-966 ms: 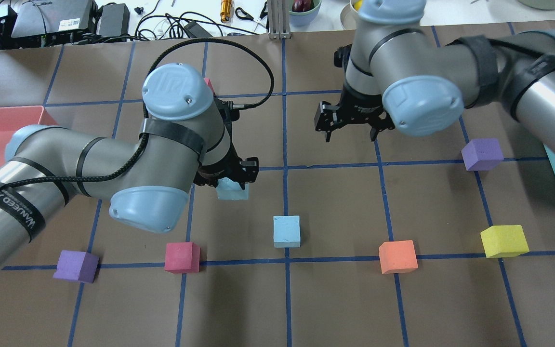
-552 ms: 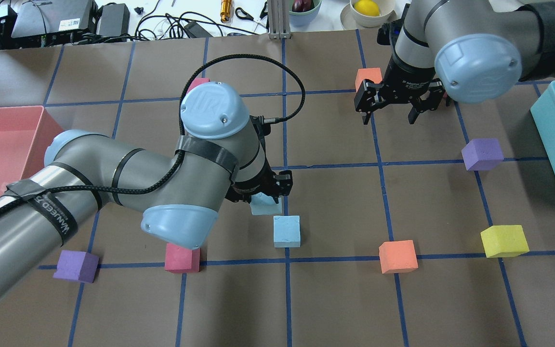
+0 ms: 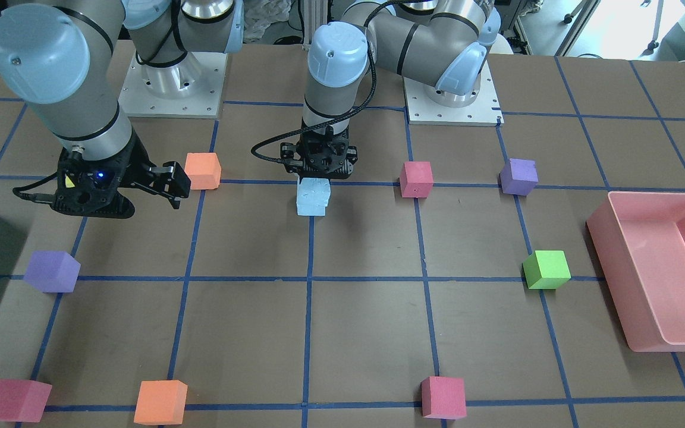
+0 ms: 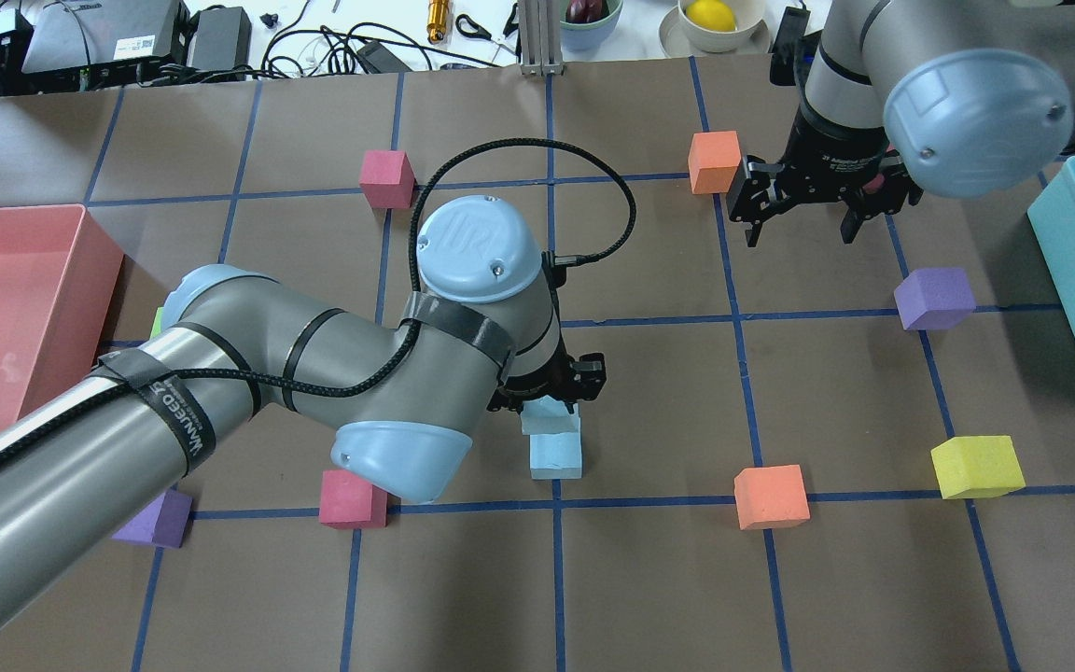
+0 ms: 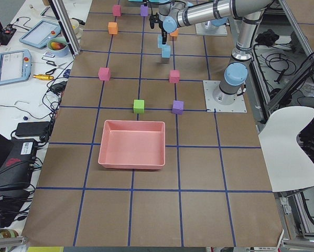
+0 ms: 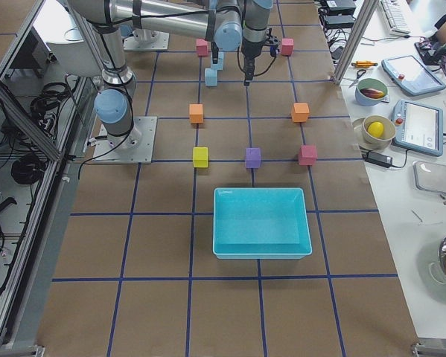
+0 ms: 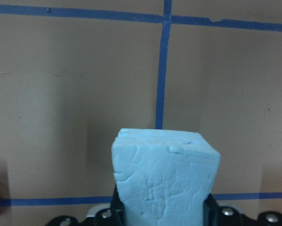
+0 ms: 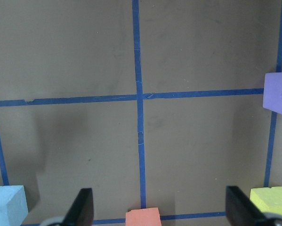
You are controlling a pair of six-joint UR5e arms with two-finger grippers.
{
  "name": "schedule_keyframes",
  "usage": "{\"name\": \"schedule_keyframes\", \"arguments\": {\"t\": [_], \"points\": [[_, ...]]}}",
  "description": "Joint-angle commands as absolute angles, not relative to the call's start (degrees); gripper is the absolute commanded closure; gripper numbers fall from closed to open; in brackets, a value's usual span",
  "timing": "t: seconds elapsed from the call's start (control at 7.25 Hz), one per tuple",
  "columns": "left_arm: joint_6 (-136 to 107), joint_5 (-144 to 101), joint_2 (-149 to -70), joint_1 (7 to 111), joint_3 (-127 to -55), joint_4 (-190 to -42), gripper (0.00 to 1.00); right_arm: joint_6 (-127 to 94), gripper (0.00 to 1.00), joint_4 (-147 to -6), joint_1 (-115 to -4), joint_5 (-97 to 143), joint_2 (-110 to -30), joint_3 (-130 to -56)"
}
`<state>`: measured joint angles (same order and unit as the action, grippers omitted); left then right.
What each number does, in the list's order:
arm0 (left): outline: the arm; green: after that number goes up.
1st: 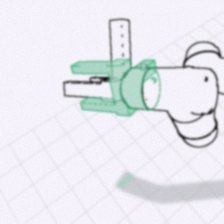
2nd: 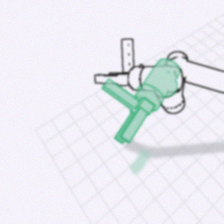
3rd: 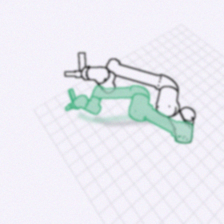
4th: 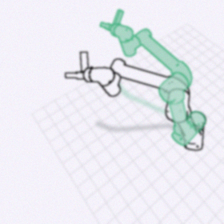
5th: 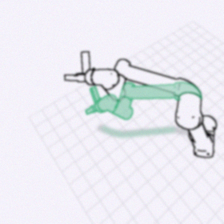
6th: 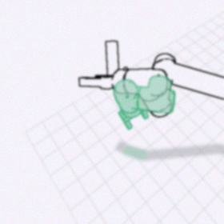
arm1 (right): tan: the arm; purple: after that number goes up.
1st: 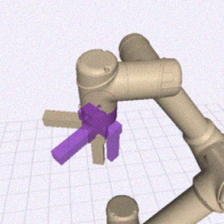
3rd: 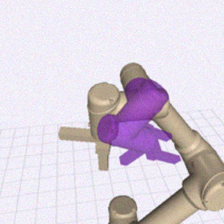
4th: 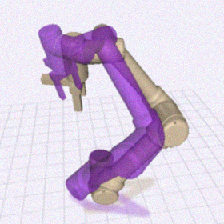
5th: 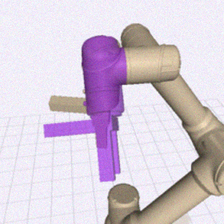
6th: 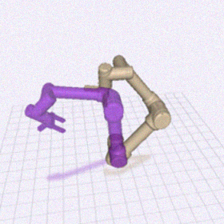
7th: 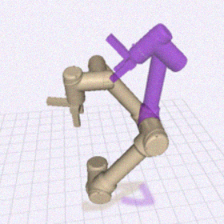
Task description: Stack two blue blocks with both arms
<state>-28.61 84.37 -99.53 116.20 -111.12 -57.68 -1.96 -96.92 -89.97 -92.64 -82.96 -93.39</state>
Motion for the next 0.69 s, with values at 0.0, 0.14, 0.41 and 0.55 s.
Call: {"name": "schedule_keyframes", "arguments": {"t": [0.0,0.14,0.41,0.55], "points": [[-30.40,84.38,-99.93,116.89,-112.05,-57.57,0.96,-2.11,0.00,-96.94,-90.35,-91.86,-85.15,-92.82],[-31.28,84.38,-99.93,117.16,-112.93,-57.74,0.96,-2.20,0.00,-96.86,-90.00,-91.67,-85.34,-92.81],[-31.64,84.20,-99.93,117.16,-113.64,-57.48,0.96,-1.23,0.00,-96.59,-89.74,-90.27,-86.13,-92.46],[-32.16,84.03,-100.37,117.25,-113.64,-57.39,0.90,-1.23,0.00,-96.77,-89.74,-88.18,-86.31,-92.20]]}}
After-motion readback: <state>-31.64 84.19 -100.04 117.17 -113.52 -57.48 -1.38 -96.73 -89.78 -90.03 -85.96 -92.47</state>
